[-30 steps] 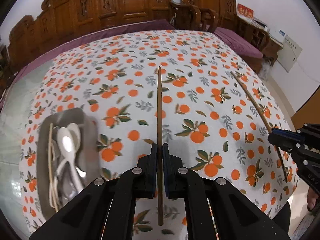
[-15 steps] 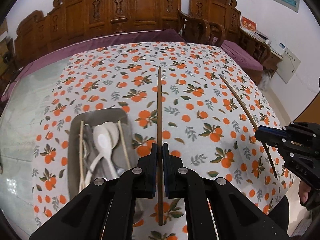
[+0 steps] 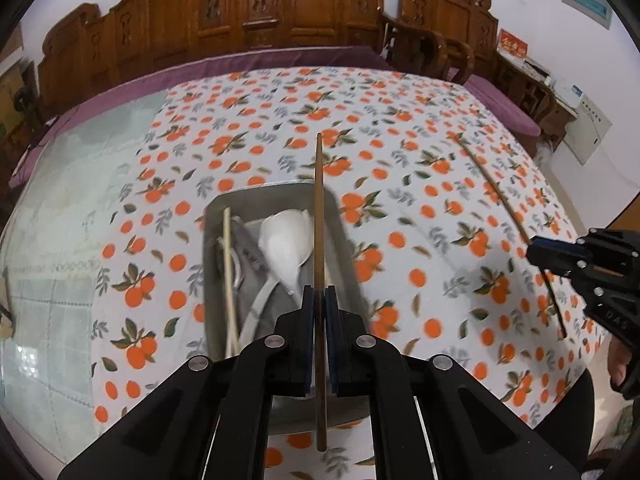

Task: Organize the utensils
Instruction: 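Carry the chopstick into the grey tray and open the left tool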

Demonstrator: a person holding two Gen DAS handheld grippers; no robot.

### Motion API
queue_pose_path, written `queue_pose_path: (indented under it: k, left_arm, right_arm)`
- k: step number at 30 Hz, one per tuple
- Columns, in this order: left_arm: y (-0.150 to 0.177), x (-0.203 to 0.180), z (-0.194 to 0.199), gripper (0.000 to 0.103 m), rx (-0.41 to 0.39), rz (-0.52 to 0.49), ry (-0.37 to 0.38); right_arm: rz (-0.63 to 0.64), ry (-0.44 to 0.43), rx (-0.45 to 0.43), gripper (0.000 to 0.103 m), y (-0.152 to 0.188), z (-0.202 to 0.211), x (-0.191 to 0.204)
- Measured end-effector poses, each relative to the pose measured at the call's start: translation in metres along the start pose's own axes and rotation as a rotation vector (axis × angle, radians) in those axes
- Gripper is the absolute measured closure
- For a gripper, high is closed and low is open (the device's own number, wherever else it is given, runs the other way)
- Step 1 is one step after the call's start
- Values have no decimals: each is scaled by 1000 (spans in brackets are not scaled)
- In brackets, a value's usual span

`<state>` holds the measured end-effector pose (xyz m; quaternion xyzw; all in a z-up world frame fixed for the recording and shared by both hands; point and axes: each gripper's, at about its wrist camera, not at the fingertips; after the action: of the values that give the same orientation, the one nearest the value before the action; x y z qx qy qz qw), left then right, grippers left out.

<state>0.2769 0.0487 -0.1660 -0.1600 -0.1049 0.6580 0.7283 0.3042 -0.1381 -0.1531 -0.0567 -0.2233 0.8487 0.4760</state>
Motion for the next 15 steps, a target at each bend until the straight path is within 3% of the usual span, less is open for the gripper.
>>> queue_pose_path:
  k: [15]
  left_arm:
    - [15, 34, -43, 98, 102, 35, -21]
  right_arm:
    - [28, -7, 29, 97, -10, -16, 14]
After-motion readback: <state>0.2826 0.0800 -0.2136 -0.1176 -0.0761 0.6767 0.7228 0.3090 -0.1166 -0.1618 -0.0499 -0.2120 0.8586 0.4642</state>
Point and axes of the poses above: each gripper's, at about its wrist camera, not at the fingertips, and z roughly against the way its jaws point, x to its left, y to its underside, and after that the axes turned 9 degrees about x, right-handed
